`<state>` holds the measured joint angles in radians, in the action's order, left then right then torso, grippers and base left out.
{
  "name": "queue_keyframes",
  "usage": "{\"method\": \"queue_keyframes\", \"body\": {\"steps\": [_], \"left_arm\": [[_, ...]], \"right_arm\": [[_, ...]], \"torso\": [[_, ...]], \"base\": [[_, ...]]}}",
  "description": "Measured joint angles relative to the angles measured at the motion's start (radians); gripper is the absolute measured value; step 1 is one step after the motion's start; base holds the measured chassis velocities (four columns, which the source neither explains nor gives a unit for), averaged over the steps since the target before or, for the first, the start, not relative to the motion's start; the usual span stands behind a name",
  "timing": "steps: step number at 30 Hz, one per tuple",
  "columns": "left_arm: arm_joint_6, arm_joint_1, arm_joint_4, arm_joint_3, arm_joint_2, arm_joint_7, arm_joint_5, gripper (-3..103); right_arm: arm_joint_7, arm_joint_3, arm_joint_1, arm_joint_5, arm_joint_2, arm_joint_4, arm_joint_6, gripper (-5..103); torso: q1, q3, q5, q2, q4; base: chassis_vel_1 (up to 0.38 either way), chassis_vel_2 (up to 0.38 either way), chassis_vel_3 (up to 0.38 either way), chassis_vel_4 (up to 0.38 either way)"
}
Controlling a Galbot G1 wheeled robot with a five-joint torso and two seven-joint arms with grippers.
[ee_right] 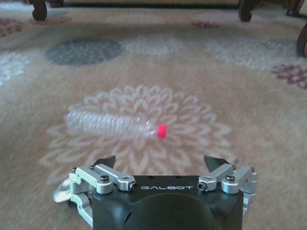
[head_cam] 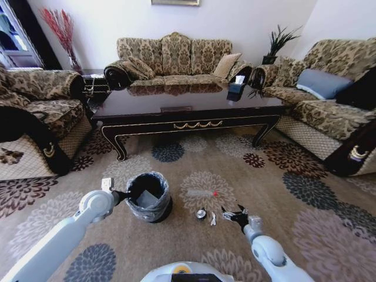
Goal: Move to the front of the table and pick up the trash from the floor, then place it into the trash bin.
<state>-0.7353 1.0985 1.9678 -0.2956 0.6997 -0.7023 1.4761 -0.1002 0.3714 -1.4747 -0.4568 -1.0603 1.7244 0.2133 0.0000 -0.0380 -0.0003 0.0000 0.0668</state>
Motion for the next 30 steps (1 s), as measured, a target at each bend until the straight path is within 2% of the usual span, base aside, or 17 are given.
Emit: {"method": "queue_keyframes", "body": {"steps": [5, 11, 20, 24, 25, 30], "left_arm": [[0.0, 0.002, 0.014, 0.0, 0.005, -0.003, 0.012, 0], [0.0, 0.02, 0.032, -0.012, -0.001, -0.005, 0.013, 0], [0.0, 0.037, 0.04, -0.022, -0.012, -0.004, 0.013, 0], [0.0, 0.034, 0.04, -0.018, -0.016, -0.004, 0.014, 0], [0.0, 0.03, 0.04, -0.016, -0.018, -0.004, 0.016, 0], [0.0, 0.024, 0.04, -0.013, -0.028, -0.003, 0.027, 0]], "right_arm": [[0.001, -0.039, 0.023, 0.04, -0.058, -0.078, -0.015, 98], [0.017, -0.078, 0.043, 0.096, -0.087, -0.157, -0.044, 98], [0.035, -0.115, 0.091, 0.132, -0.125, -0.259, -0.073, 95], [0.04, -0.128, 0.103, 0.154, -0.137, -0.288, -0.083, 97], [0.041, -0.131, 0.11, 0.156, -0.142, -0.298, -0.084, 101], [0.046, -0.136, 0.131, 0.156, -0.151, -0.328, -0.092, 93]], "torso": [[0.0, 0.0, 0.0002, 0.0, 0.0001], [0.0, 0.0, 0.0002, 0.0, 0.0001], [0.0, 0.0, 0.0001, 0.0, 0.0], [0.0, 0.0, 0.0002, 0.0, 0.0001], [0.0, 0.0, 0.0001, 0.0, 0.0], [0.0, 0.0, 0.0003, 0.0, 0.0001]], "base": [[0.0, 0.0, 0.0, 0.0], [0.0, 0.0, 0.0, 0.0], [0.0, 0.0, 0.0, 0.0], [0.0, 0.0, 0.0, 0.0], [0.0, 0.0, 0.0, 0.0], [0.0, 0.0, 0.0, 0.0]]}}
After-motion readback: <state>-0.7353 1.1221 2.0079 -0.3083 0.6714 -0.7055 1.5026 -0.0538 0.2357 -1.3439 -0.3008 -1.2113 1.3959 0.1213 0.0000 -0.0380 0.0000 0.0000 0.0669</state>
